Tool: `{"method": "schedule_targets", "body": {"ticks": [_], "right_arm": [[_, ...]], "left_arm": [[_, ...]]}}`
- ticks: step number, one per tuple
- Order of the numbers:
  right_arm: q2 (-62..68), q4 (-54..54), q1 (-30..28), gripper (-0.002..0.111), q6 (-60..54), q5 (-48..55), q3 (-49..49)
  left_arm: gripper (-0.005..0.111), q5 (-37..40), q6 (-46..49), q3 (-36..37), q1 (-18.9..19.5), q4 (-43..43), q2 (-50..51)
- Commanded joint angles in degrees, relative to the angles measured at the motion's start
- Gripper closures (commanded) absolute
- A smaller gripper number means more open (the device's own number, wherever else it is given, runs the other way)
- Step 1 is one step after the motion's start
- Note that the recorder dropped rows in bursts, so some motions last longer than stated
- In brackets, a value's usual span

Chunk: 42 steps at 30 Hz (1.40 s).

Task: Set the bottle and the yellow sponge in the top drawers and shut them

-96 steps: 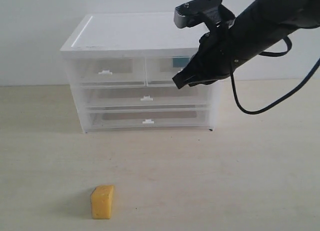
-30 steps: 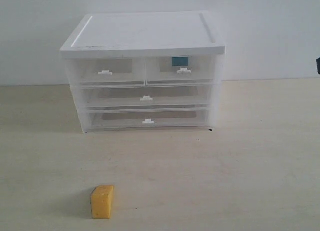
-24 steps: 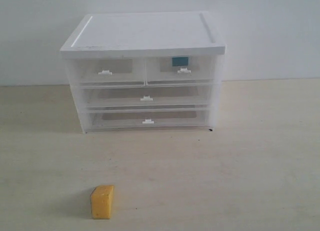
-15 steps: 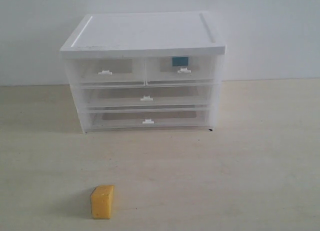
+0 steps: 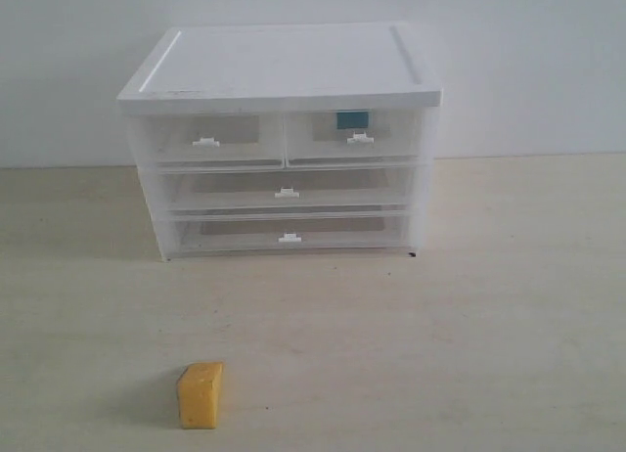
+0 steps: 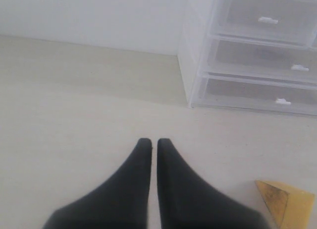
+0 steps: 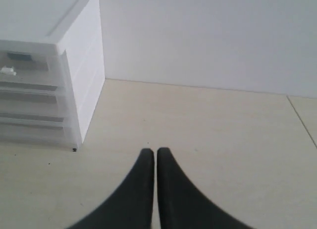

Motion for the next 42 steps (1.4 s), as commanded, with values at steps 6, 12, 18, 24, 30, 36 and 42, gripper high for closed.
{"method": "schedule_targets", "body": {"ticks": [6,12,18,24,30,36,42], "right_arm": [[-12.30,-0.01,0.49,0.108,-0.73,-6.73,13.29],[-21.14,-0.01,0.49,0.108,-0.73,-5.66,20.20],[-23.22,0.59,0.49,0.108,-0.39,-7.19,24.17],[-23.22,1.97,0.49,0.108,-0.12,-11.95,26.81],[-23.22,2.97,0.49,0.108,-0.12,-12.36,27.23],[-27.56,2.97,2.44,0.108,-3.59,-11.13,27.37],[-37.09,2.97,4.15,0.108,-3.49,-5.22,27.37]], "left_arm": [[0.103,-0.55,-0.23,0.20,0.17,-0.69,-0.22],[0.103,-0.55,-0.23,0.20,0.17,-0.69,-0.22],[0.103,-0.55,-0.23,0.20,0.17,-0.69,-0.22],[0.103,-0.55,-0.23,0.20,0.17,-0.69,-0.22],[0.103,-0.55,-0.23,0.20,0.17,-0.69,-0.22],[0.103,-0.55,-0.23,0.20,0.17,-0.69,-0.22],[0.103,-0.55,-0.23,0.20,0.17,-0.69,-0.22]]}}
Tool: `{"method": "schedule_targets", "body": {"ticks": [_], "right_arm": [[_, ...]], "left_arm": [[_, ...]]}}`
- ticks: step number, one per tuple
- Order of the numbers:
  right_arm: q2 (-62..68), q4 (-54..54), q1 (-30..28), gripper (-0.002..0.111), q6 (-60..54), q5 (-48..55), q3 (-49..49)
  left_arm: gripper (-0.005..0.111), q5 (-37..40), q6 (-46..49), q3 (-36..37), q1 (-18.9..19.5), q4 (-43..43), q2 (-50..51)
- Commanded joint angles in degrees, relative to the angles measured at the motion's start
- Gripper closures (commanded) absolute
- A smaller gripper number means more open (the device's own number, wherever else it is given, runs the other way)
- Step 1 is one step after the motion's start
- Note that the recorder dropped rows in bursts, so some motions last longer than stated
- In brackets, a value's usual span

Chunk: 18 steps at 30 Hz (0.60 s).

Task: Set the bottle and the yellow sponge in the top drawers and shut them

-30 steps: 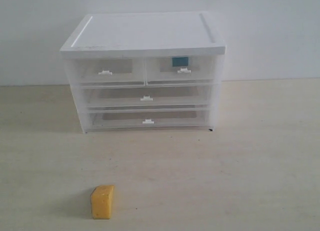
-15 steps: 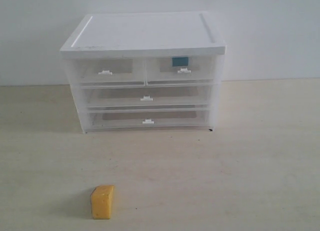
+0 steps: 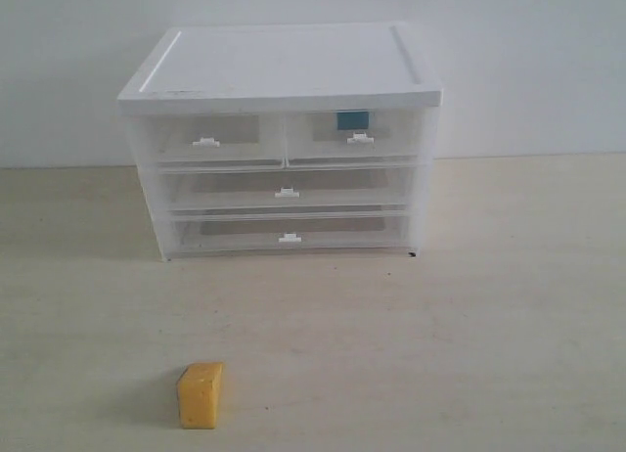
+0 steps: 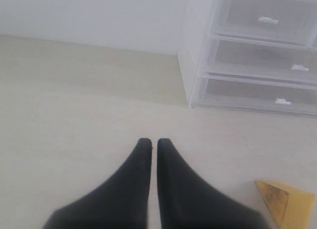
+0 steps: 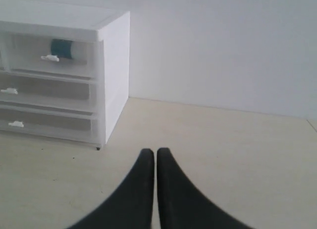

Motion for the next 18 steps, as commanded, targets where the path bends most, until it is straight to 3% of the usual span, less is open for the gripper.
{"method": "schedule_targets", "body": {"ticks": [1,14,18], "right_arm": [[-5.13,0.16,0.56,0.108,-0.29,4.33,0.11],[-5.13,0.31,-1.49,0.108,5.38,10.47,0.22],[-5.13,-0.10,-1.49,0.108,5.14,3.17,6.08]], "left_arm": [[0.103,-0.55,-0.23,0.20,0.17,-0.69,-0.22],[0.103,-0.55,-0.23,0.20,0.17,-0.69,-0.22],[0.103,-0.55,-0.23,0.20,0.17,-0.69,-0.22]]}}
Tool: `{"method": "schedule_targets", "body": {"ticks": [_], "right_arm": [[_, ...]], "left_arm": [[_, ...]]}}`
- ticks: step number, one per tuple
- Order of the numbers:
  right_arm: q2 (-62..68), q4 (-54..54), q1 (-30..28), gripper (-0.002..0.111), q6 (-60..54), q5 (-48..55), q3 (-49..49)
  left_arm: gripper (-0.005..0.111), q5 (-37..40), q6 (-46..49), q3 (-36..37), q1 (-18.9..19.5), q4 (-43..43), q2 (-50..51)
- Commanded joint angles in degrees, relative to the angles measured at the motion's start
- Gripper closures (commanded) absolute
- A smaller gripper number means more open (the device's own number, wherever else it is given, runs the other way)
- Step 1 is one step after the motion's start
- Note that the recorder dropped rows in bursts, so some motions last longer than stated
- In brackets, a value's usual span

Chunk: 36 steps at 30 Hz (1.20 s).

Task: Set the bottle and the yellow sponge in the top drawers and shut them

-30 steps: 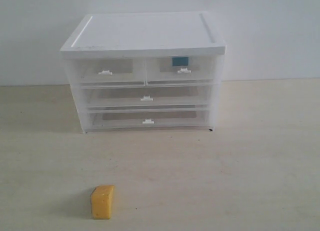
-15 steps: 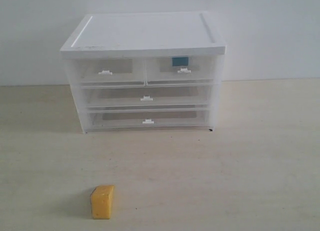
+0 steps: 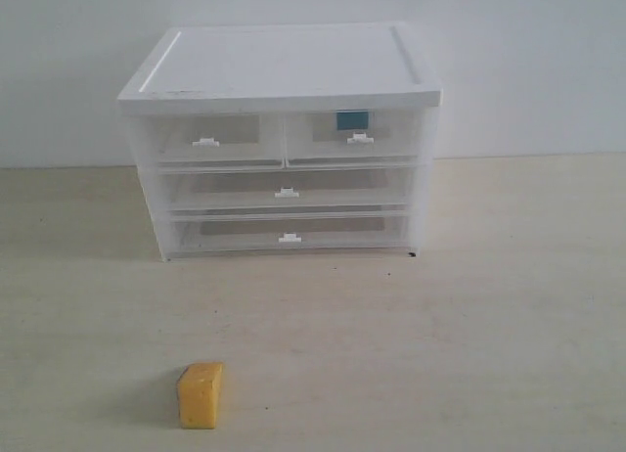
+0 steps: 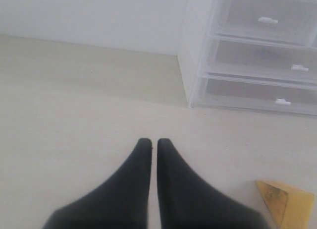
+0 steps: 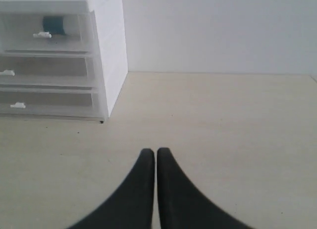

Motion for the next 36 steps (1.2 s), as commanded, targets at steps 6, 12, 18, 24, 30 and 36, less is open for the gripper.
{"method": "schedule_targets", "body": {"ticks": [6,12,18,24,30,36], "right_arm": [[-0.34,-0.23,-0.05,0.108,-0.61,-6.33,5.50],[-0.34,-0.12,-0.05,0.108,0.62,-1.62,5.50],[-0.34,-0.12,-0.05,0.108,0.50,-1.48,5.50],[-0.34,-0.12,-0.05,0.108,0.50,-1.48,5.50],[-0.34,-0.12,-0.05,0.108,0.56,-1.48,5.50],[-0.34,-0.12,-0.05,0.108,0.56,-1.48,5.50]], "left_arm": [[0.103,-0.55,-0.23,0.20,0.17,-0.69,-0.22],[0.103,-0.55,-0.23,0.20,0.17,-0.69,-0.22],[0.103,-0.55,-0.23,0.20,0.17,-0.69,-0.22],[0.103,-0.55,-0.23,0.20,0.17,-0.69,-0.22],[0.103,-0.68,-0.23,0.20,0.17,-0.69,-0.22],[0.103,-12.97,-0.17,0.20,0.17,-2.34,-0.22]]}}
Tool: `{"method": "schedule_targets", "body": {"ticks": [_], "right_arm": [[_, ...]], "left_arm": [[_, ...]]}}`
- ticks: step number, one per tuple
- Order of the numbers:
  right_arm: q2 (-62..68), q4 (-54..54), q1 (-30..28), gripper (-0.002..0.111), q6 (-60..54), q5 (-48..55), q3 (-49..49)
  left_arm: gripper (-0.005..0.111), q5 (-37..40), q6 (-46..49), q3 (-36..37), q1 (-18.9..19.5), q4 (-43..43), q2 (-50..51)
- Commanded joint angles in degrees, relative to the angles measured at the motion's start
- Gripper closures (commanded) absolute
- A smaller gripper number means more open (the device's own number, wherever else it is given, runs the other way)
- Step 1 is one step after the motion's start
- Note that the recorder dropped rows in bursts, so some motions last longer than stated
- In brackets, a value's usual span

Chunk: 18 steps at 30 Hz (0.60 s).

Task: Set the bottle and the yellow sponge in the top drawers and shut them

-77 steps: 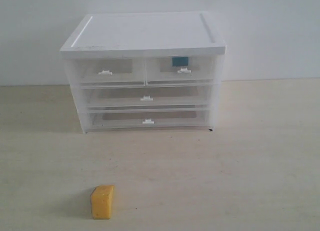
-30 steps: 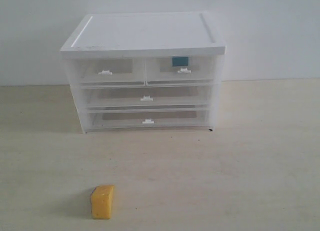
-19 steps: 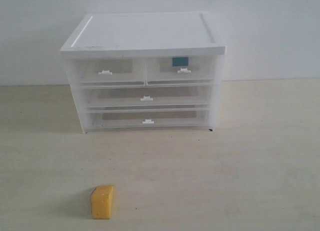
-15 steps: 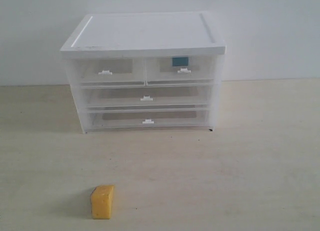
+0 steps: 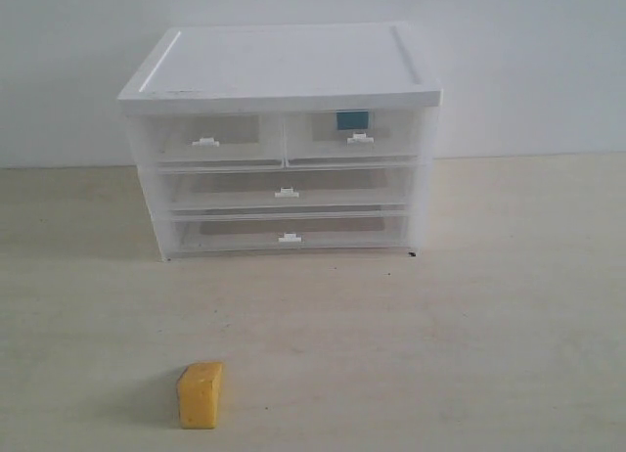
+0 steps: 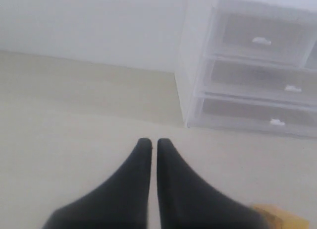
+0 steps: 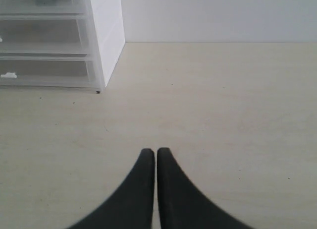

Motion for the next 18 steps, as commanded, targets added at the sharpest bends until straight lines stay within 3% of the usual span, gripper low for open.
{"method": "schedule_targets", "body": {"ticks": [1,10,15,18], "right_arm": [[-0.31,-0.12,-0.05,0.108,-0.10,-0.15,-0.04],[-0.31,-0.12,-0.05,0.108,-0.10,-0.15,-0.04],[-0.31,-0.12,-0.05,0.108,-0.10,-0.15,-0.04],[-0.31,-0.12,-0.05,0.108,-0.10,-0.15,-0.04]], "left_arm": [[0.103,-11.77,0.71,0.20,0.17,-1.26,-0.22],[0.103,-33.68,-6.52,0.20,0.17,-1.38,-0.22],[0.103,-35.60,-6.52,-1.88,0.17,-1.38,2.66],[0.103,-35.60,-6.23,-8.74,0.17,-0.88,13.13]]}}
